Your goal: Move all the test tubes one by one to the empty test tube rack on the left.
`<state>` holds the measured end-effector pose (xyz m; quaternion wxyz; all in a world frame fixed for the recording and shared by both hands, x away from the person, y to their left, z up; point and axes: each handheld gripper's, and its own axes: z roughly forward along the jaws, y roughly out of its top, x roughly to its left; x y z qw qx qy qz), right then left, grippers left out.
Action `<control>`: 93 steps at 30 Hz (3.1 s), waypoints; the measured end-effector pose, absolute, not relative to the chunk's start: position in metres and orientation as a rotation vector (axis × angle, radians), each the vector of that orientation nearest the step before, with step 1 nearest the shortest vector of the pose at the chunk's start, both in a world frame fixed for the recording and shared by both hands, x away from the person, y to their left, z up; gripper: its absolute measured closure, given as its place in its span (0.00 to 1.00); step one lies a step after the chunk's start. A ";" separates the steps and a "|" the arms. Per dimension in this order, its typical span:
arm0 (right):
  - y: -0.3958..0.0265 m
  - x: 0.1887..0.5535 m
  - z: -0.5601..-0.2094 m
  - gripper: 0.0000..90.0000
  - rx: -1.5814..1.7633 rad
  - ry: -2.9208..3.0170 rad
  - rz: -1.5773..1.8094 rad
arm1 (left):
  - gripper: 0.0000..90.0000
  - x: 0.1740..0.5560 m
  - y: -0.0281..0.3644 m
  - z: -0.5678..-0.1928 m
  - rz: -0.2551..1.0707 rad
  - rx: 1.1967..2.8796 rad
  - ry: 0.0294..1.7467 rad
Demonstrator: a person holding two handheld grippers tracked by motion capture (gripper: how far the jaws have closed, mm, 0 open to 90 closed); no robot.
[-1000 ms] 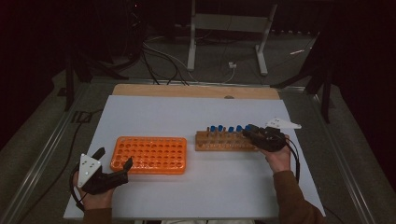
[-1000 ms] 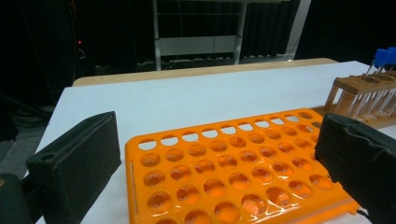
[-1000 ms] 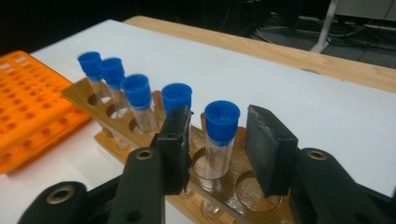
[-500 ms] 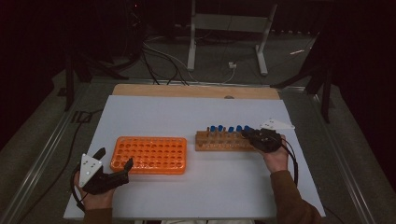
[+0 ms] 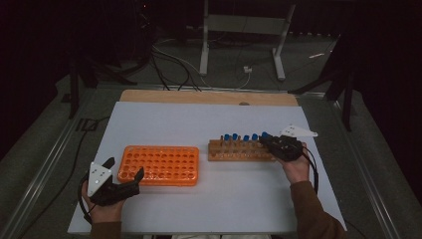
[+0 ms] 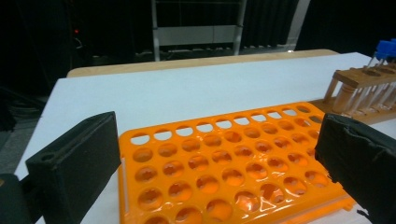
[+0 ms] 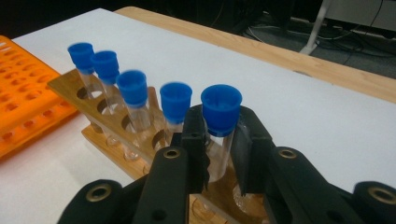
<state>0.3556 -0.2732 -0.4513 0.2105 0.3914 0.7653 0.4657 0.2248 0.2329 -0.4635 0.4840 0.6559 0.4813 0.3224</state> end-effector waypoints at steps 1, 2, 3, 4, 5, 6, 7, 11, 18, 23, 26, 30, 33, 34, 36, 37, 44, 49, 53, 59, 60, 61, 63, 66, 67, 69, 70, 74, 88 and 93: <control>-0.273 0.356 -0.449 0.85 1.083 2.128 1.294 | 0.01 0.226 0.232 -0.463 0.782 1.608 1.170; -0.273 0.356 -0.446 0.85 1.080 2.126 1.298 | 0.01 0.228 0.231 -0.462 0.777 1.617 1.166; -0.274 0.356 -0.443 0.85 1.081 2.120 1.309 | 0.01 0.229 0.231 -0.461 0.767 1.622 1.160; -0.274 0.356 -0.441 0.85 1.081 2.119 1.320 | 0.01 0.230 0.230 -0.460 0.762 1.627 1.154; -0.274 0.356 -0.439 0.85 1.084 2.121 1.320 | 0.01 0.231 0.229 -0.459 0.756 1.637 1.146; -0.274 0.356 -0.439 0.85 1.084 2.121 1.320 | 0.01 0.232 0.227 -0.458 0.743 1.638 1.135; -0.274 0.356 -0.435 0.85 1.076 2.125 1.324 | 0.01 0.232 0.226 -0.458 0.735 1.638 1.125; -0.273 0.355 -0.427 0.85 1.061 2.137 1.318 | 0.01 0.235 0.220 -0.453 0.723 1.628 1.067; -0.273 0.354 -0.413 0.85 1.046 2.132 1.315 | 0.01 0.241 0.214 -0.444 0.698 1.639 1.026; -0.271 0.352 -0.397 0.85 1.016 2.122 1.320 | 0.01 0.250 0.204 -0.432 0.672 1.642 0.990; -0.270 0.350 -0.390 0.85 0.999 2.126 1.338 | 0.01 0.253 0.199 -0.427 0.664 1.645 0.977; -0.266 0.346 -0.383 0.85 0.970 2.141 1.348 | 0.01 0.261 0.189 -0.421 0.644 1.642 0.958; -0.263 0.344 -0.381 0.85 0.968 2.155 1.382 | 0.02 0.269 0.179 -0.416 0.638 1.634 0.930; -0.262 0.344 -0.381 0.85 0.964 2.160 1.395 | 0.02 0.271 0.176 -0.415 0.633 1.634 0.925; -0.258 0.343 -0.381 0.85 0.956 2.172 1.411 | 0.02 0.273 0.173 -0.414 0.627 1.640 0.917; -0.256 0.342 -0.381 0.85 0.950 2.177 1.414 | 0.02 0.277 0.167 -0.413 0.619 1.648 0.901; -0.236 0.339 -0.382 0.85 0.907 2.216 1.448 | 0.02 0.286 0.147 -0.409 0.591 1.685 0.856; -0.218 0.339 -0.382 0.85 0.870 2.250 1.457 | 0.02 0.293 0.133 -0.411 0.561 1.696 0.840; -0.205 0.339 -0.383 0.85 0.852 2.271 1.463 | 0.02 0.294 0.127 -0.412 0.545 1.691 0.832; -0.190 0.340 -0.384 0.85 0.837 2.291 1.484 | 0.02 0.294 0.121 -0.413 0.544 1.701 0.814; -0.188 0.340 -0.384 0.85 0.835 2.295 1.486 | 0.02 0.294 0.119 -0.413 0.542 1.702 0.811; -0.185 0.341 -0.385 0.85 0.833 2.299 1.488 | 0.02 0.294 0.118 -0.414 0.535 1.704 0.809; -0.180 0.341 -0.385 0.85 0.829 2.307 1.492 | 0.05 0.294 0.116 -0.415 0.520 1.710 0.799; -0.174 0.342 -0.386 0.85 0.820 2.315 1.498 | 0.07 0.295 0.113 -0.416 0.513 1.729 0.789; -0.172 0.342 -0.386 0.85 0.823 2.319 1.501 | 0.08 0.295 0.111 -0.416 0.509 1.737 0.789; -0.169 0.342 -0.386 0.85 0.817 2.323 1.509 | 0.10 0.294 0.109 -0.416 0.513 1.749 0.781; -0.167 0.342 -0.386 0.85 0.816 2.327 1.511 | 0.10 0.294 0.108 -0.416 0.508 1.755 0.781; -0.163 0.342 -0.386 0.85 0.807 2.333 1.521 | 0.14 0.294 0.103 -0.419 0.486 1.773 0.767; -0.141 0.332 -0.385 0.85 0.728 2.391 1.566 | 0.50 0.302 0.077 -0.427 0.432 1.805 0.732; -0.138 0.330 -0.384 0.85 0.711 2.401 1.566 | 0.66 0.304 0.073 -0.429 0.404 1.808 0.714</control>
